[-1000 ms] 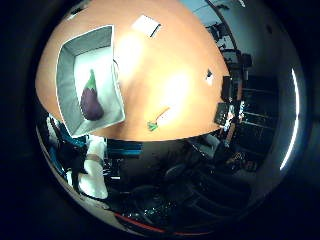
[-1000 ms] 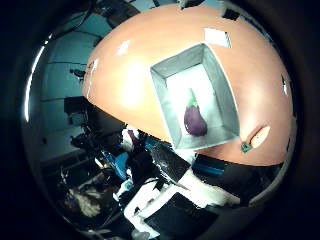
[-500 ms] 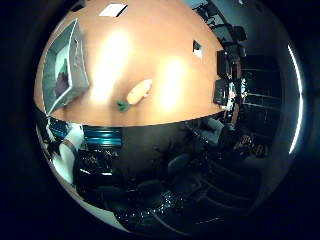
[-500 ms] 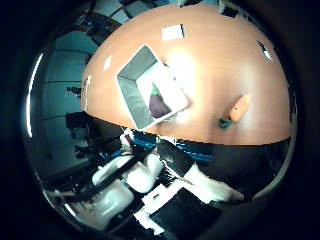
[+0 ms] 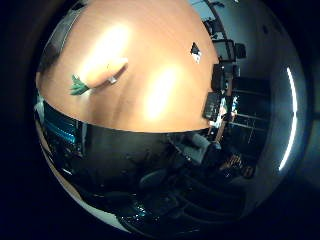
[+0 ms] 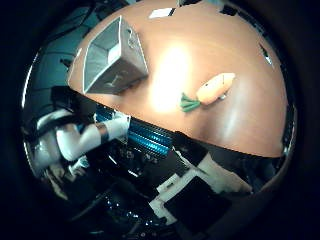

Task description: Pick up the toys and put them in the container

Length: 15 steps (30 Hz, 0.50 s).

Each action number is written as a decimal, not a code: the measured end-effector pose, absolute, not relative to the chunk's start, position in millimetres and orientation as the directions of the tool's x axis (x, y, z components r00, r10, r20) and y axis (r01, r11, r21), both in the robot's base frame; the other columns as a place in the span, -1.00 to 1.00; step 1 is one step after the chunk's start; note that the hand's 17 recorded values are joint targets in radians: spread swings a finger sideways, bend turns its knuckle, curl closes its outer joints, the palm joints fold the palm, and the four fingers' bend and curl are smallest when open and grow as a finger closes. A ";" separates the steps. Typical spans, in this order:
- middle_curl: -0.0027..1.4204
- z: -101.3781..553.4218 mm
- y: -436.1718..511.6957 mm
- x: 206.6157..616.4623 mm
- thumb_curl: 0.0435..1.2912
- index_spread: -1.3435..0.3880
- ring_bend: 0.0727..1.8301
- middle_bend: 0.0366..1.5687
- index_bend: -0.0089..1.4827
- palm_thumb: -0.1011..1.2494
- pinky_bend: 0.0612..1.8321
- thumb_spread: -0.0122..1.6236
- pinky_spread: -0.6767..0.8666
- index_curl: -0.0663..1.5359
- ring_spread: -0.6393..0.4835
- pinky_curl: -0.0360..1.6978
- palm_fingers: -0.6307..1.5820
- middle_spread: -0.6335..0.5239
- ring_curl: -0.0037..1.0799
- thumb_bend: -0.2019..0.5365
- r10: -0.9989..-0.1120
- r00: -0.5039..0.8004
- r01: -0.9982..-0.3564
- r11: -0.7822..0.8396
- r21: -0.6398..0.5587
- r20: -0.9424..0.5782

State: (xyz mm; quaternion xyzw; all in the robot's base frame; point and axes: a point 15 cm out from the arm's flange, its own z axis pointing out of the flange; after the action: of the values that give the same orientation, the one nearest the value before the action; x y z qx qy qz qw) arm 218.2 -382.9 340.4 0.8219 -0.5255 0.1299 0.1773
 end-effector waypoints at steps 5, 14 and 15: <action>-0.52 309.8 -374.9 212.4 -0.57 0.05 -0.81 -0.79 -0.78 0.16 -0.78 0.22 0.40 -0.56 0.38 -0.60 -0.29 -0.06 -0.56 -0.51 -0.736 0.500 -0.865 -0.455 0.213 0.456; -0.52 272.5 -355.7 216.6 -0.56 0.04 -0.82 -0.79 -0.77 0.21 -0.77 0.20 0.39 -0.57 0.37 -0.60 -0.29 -0.08 -0.54 -0.52 -0.663 0.545 -0.829 -0.515 0.217 0.513; -0.52 269.8 -355.3 216.8 -0.56 0.04 -0.82 -0.79 -0.77 0.21 -0.77 0.20 0.39 -0.57 0.37 -0.59 -0.29 -0.09 -0.53 -0.52 -0.666 0.545 -0.830 -0.515 0.215 0.510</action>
State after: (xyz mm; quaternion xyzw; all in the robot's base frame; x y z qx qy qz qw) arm 216.8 -355.3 269.8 0.8504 -0.4396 0.1849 0.2221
